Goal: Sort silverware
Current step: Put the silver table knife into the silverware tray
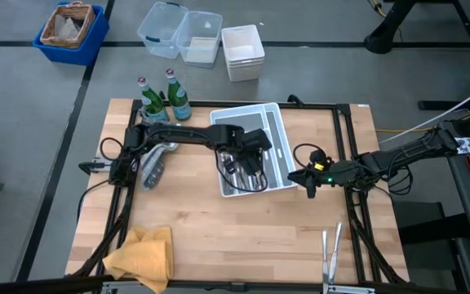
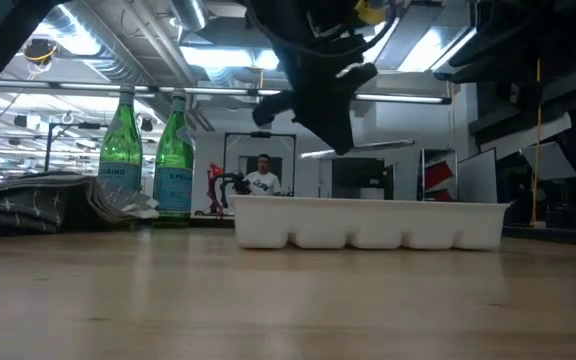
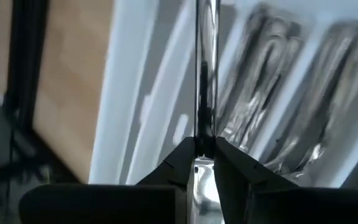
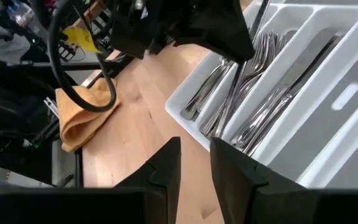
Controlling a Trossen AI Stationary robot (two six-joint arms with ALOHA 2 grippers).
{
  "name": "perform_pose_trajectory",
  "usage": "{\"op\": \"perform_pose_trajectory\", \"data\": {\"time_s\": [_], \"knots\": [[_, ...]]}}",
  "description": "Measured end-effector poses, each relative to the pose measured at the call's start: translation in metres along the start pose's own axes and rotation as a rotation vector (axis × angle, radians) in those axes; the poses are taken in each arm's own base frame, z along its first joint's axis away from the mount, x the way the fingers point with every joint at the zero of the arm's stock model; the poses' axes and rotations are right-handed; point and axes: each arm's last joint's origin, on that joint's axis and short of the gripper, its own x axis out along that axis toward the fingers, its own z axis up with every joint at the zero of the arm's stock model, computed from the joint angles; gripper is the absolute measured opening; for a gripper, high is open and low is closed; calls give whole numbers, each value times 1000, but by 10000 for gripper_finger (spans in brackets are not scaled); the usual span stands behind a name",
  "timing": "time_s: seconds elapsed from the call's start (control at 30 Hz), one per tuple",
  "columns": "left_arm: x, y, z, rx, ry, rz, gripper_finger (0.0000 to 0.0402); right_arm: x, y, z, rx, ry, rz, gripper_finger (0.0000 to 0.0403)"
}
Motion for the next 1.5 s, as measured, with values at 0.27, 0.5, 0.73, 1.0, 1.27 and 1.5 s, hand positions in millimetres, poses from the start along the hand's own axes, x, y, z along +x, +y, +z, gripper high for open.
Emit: {"op": "perform_pose_trajectory", "data": {"time_s": [0.27,0.5,0.73,1.0,1.27,1.5], "knots": [[18,-13,-10,127,-66,-78,40,0,0,0,147,0,2,90],[40,-23,-11,269,-79,-47,40,0,1,1,174,-5,9,90],[53,-31,-14,301,-75,-61,40,0,5,4,195,-32,51,90],[60,-28,-13,289,-80,-23,52,0,5,4,196,-34,54,90],[63,-27,-19,279,-69,-29,101,0,5,4,196,-34,55,90],[58,-22,-19,182,81,42,103,-1,8,5,194,-6,81,90]]}}
